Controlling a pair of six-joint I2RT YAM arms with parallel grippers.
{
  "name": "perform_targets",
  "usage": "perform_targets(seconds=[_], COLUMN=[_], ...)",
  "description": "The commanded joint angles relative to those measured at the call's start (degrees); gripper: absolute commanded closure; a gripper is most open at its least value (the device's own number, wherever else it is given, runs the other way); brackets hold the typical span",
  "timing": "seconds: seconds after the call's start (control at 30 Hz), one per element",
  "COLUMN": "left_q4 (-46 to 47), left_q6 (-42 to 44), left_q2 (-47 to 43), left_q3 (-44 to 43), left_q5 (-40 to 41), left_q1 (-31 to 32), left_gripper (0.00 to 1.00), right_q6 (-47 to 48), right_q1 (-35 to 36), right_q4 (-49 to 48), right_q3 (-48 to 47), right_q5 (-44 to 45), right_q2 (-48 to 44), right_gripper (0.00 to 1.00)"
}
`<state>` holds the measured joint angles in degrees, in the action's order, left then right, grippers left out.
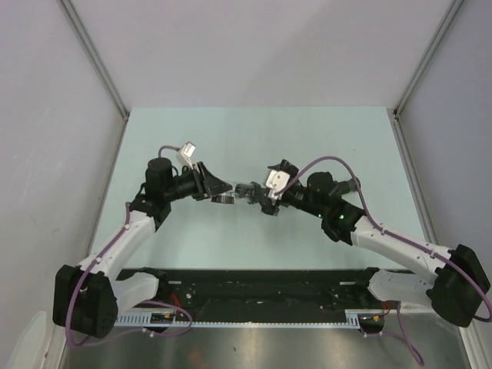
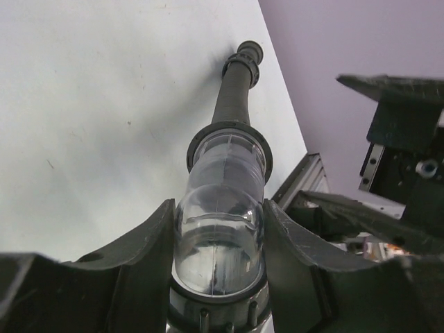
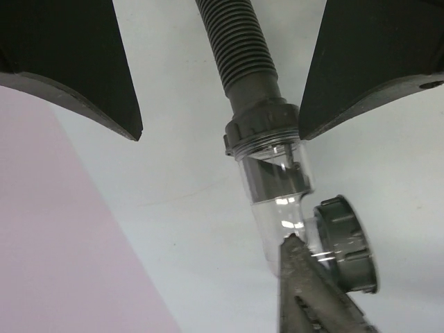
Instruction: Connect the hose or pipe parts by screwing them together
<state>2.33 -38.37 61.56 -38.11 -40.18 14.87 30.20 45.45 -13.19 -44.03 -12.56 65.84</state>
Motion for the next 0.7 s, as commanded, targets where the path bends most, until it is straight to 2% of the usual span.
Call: perform_targets(seconds=[0.0, 0.17, 0.33, 0.6, 0.67], left_q4=[1.01, 0.92, 0.92, 0.92, 0.92], left_q6=[-7.85, -9.88, -14.53, -19.10, -19.64], left_q2=[1.01, 1.19, 2.07, 2.78, 2.86], left_q3=[-3.38, -3.38, -3.73, -3.55, -3.46], left_q5=[-4.37, -4.82, -6.65, -8.68, -9.56], left_q1=[-1.34, -1.78, -2.22, -2.22, -2.22], left_gripper=[1.00, 1.00, 1.00, 1.00, 1.00], right_q6=[11.10, 14.36, 15.60, 19.37, 20.25], right_q1=[3.93, 7.54, 9.30, 10.97, 10.97], right_q4=[-6.84, -14.91, -18.35, -31.79, -33.47], right_q3=[5.00, 10.80, 11.60, 11.69, 11.77], right_q5=[6.65, 12.46, 16.07, 19.41, 19.15], right_q2=[-2.21, -0.46, 4.02, 13.15, 14.39], right_gripper=[0.00, 0.00, 0.00, 0.00, 0.08])
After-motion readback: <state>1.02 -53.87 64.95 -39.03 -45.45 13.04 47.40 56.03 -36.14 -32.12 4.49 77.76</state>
